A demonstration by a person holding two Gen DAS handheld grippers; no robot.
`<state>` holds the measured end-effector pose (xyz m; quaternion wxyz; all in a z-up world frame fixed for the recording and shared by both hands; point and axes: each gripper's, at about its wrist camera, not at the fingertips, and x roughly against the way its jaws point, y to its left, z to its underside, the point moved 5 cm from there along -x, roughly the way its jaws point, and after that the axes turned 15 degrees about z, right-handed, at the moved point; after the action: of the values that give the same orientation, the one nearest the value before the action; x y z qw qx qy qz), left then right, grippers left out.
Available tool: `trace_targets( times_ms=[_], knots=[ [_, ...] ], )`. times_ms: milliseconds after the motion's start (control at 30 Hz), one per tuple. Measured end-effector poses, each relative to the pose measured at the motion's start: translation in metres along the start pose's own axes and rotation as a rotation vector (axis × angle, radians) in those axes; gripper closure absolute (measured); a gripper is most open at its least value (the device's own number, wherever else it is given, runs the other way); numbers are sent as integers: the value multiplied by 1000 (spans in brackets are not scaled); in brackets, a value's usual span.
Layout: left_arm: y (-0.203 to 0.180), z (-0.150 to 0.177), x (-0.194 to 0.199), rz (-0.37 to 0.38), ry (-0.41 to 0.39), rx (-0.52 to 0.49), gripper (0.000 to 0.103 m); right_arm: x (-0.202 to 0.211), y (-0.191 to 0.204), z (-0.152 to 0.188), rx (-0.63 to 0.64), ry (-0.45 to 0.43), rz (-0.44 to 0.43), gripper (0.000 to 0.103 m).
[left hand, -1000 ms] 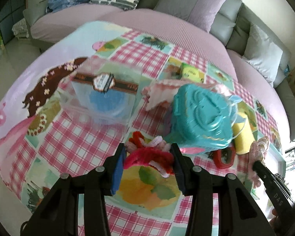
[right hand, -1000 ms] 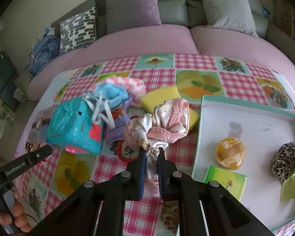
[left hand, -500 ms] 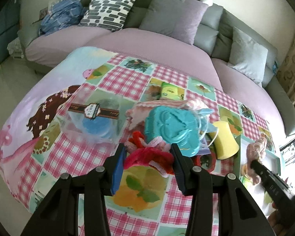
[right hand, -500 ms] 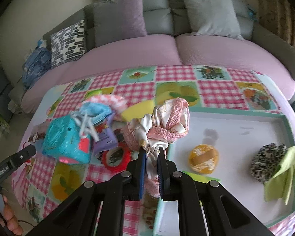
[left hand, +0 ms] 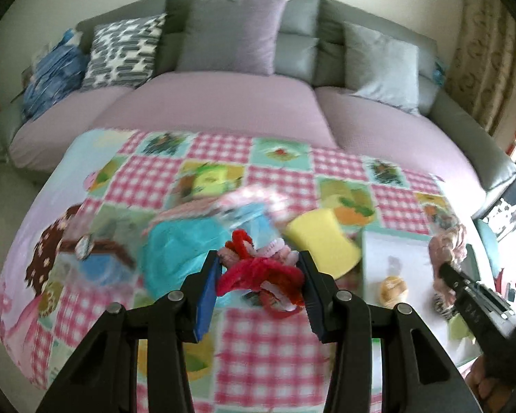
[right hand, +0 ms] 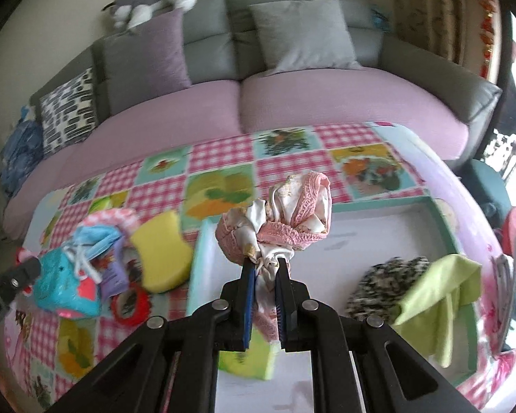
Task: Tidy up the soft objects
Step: 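Carry the red toy with the left tool while the right carries the pink cloth to the tray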
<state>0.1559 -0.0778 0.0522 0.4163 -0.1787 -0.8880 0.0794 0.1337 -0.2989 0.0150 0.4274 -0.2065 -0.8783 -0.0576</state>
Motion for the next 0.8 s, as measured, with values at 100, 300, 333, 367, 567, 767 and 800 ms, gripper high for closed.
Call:
trace_targets(
  times_ms=[100, 300, 333, 367, 567, 767, 800],
  knots=[
    [-28, -13, -5, 17, -11, -58, 57, -4, -18, -2, -27, 2, 30, 92],
    [-79, -26, -27, 80, -2, -143, 57, -18, -55, -3, -107, 32, 47, 92],
    [-89, -26, -33, 93, 6, -156, 57, -19, -60, -2, -118, 35, 51, 92],
    [-96, -25, -39, 106, 15, -165, 57, -21, -66, -2, -131, 41, 55, 92],
    [-135, -15, -79, 167, 71, -220, 57, -28, -87, -2, -171, 55, 66, 91],
    [-143, 1, -126, 217, 154, -211, 57, -47, -86, 3, -164, 95, 61, 91],
    [-141, 5, -135, 229, 170, -197, 57, -53, -83, 5, -159, 112, 58, 91]
  ],
)
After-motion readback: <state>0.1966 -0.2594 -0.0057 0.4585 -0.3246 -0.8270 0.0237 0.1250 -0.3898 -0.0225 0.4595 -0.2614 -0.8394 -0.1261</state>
